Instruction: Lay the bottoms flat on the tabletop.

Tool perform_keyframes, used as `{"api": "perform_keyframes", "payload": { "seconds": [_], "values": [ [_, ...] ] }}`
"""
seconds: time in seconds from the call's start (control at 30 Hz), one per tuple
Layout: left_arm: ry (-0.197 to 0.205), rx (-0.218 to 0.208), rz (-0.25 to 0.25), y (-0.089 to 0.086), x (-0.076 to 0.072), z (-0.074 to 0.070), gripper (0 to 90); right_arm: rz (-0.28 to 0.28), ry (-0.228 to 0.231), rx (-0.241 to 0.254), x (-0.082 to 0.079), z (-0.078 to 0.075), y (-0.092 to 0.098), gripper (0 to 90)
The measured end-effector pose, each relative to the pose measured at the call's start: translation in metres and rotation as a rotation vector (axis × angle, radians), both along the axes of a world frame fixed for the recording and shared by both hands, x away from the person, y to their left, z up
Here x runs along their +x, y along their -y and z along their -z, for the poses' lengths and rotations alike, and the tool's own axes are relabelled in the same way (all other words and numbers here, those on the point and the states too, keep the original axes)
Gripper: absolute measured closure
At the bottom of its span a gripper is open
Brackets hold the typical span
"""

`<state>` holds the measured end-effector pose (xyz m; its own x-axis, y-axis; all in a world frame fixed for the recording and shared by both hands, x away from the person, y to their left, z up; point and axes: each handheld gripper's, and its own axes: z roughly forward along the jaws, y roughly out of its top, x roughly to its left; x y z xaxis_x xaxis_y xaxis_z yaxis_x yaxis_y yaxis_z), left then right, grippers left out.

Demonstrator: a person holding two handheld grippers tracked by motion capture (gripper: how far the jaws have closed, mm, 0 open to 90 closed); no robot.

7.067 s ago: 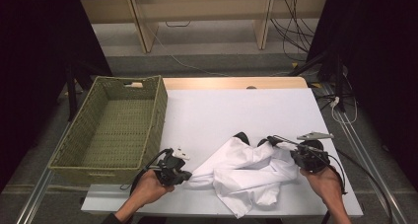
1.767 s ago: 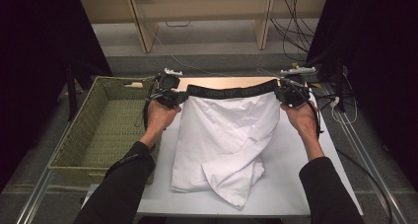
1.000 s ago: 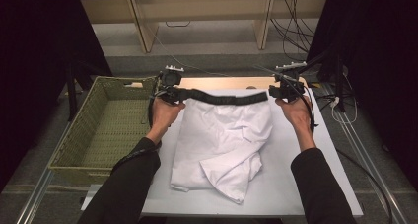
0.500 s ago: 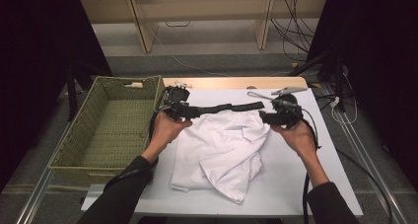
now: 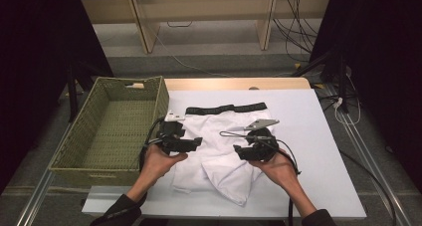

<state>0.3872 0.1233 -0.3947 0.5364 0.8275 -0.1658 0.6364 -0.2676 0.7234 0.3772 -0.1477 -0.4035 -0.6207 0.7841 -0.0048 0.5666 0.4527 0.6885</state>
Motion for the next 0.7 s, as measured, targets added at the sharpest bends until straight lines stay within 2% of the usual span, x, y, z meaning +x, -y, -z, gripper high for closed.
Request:
{"api": "perform_keyframes", "payload": {
  "seconds": [0.1, 0.23, 0.5, 0.6, 0.7],
  "values": [
    [-0.005, -0.003, 0.008, -0.005, -0.01, 0.006, 29.3, -0.029, -0.012, 0.004, -0.006, 0.004, -0.011, 41.6],
    [0.0, 0.028, 0.017, -0.007, -0.025, 0.014, 26.9, -0.059, -0.045, 0.034, -0.009, 0.011, -0.023, 41.9],
    [-0.009, 0.015, 0.038, -0.014, -0.048, 0.027, 23.0, -0.132, -0.112, 0.084, -0.016, 0.022, -0.05, 41.1],
    [-0.01, 0.017, 0.043, -0.014, -0.054, 0.03, 22.6, -0.167, -0.126, 0.067, -0.016, 0.028, -0.068, 45.2],
    [-0.013, 0.026, 0.047, -0.013, -0.058, 0.032, 22.5, -0.191, -0.135, 0.053, -0.017, 0.033, -0.076, 48.5]
  ]
}}
